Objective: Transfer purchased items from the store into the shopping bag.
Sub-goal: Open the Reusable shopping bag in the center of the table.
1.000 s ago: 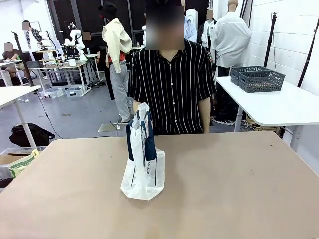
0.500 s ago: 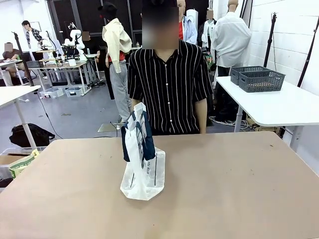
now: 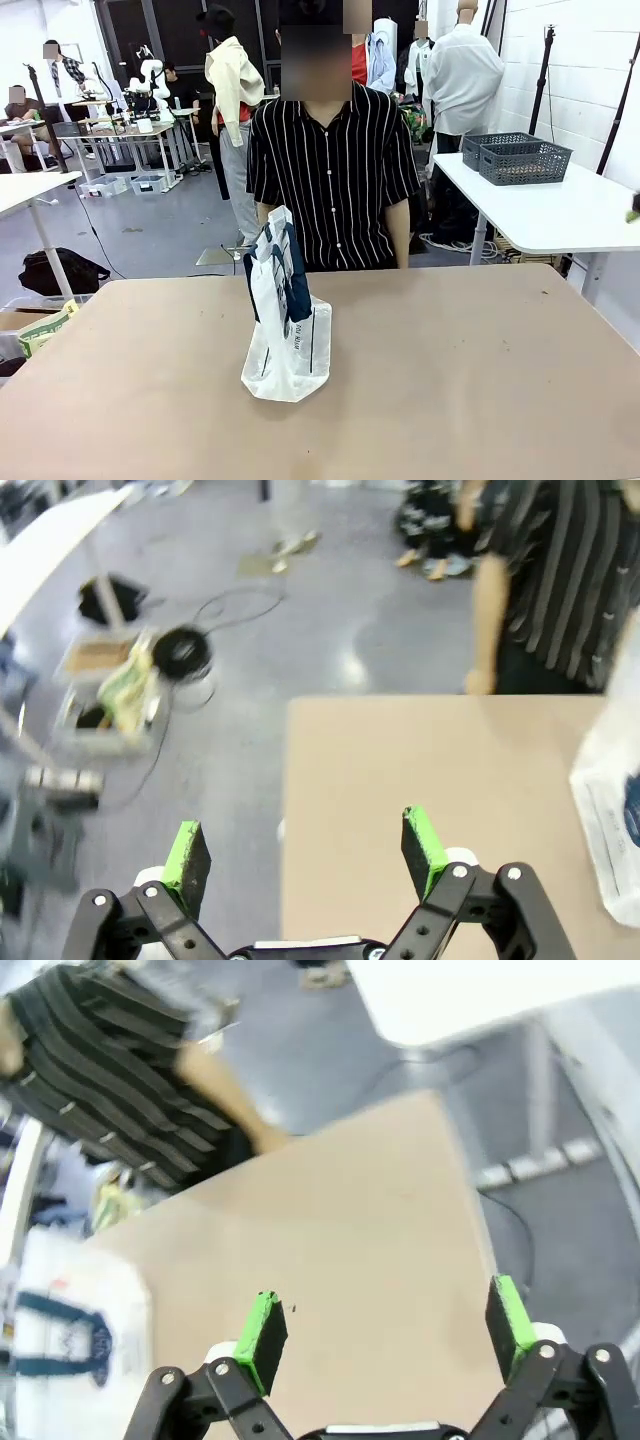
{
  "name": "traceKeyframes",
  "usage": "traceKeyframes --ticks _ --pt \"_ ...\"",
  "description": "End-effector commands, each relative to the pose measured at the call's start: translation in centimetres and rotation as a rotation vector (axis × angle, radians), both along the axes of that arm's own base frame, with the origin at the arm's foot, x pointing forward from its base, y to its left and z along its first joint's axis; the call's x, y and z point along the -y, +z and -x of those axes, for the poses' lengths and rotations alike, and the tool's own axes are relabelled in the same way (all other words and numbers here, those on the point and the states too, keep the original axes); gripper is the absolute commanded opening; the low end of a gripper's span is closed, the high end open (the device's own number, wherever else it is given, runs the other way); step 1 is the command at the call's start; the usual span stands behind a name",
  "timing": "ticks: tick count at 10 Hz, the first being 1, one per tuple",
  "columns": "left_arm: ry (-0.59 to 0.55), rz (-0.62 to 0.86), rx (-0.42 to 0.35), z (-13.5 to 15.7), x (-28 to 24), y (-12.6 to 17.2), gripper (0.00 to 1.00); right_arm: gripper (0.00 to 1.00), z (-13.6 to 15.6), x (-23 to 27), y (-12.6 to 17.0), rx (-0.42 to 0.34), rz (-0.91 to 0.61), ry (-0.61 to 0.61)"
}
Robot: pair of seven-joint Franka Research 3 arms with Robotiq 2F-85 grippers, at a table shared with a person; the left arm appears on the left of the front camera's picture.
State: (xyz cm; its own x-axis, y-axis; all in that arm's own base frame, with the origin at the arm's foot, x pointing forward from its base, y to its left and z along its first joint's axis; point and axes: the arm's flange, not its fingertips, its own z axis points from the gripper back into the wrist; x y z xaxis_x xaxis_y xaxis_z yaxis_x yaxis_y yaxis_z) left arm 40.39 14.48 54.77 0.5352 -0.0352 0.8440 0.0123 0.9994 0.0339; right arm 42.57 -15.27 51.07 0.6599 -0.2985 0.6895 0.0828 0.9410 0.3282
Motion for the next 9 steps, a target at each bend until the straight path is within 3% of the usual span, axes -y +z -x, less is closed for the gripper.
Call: traceKeyframes --ticks 1,2,4,5,7,8,9 --pt "-0.231 -0.062 0.043 -5.4 2.6 1.8 1.00 1.00 0.5 -5.4 4.6 0.067 -0.020 0.237" --pt "-0.346 -0.059 0.050 -7.5 6.0 2.9 1.00 1.00 0.7 -9.6 6.9 0.108 0.058 0.402" --pt "-0.508 -0.066 0.019 -11.9 13.7 4.6 1.00 1.00 1.0 -16.8 8.9 0.150 0.144 0.589" --pt "-0.519 -0.054 -0.011 -12.6 16.4 4.5 1.00 1.00 0.9 -19.3 8.6 0.123 0.151 0.645" --pt "-0.537 -0.070 -0.049 -14.1 20.3 3.1 1.00 1.00 -0.2 -22.9 7.7 0.039 0.120 0.675" --pt "-0.544 -0.079 -0.094 -14.2 20.7 2.8 1.00 1.00 -0.7 -22.4 6.8 -0.003 0.204 0.630" --pt "-0.531 -0.072 -0.027 -11.5 21.6 3.8 1.00 1.00 1.6 -23.5 8.1 0.072 0.144 0.665"
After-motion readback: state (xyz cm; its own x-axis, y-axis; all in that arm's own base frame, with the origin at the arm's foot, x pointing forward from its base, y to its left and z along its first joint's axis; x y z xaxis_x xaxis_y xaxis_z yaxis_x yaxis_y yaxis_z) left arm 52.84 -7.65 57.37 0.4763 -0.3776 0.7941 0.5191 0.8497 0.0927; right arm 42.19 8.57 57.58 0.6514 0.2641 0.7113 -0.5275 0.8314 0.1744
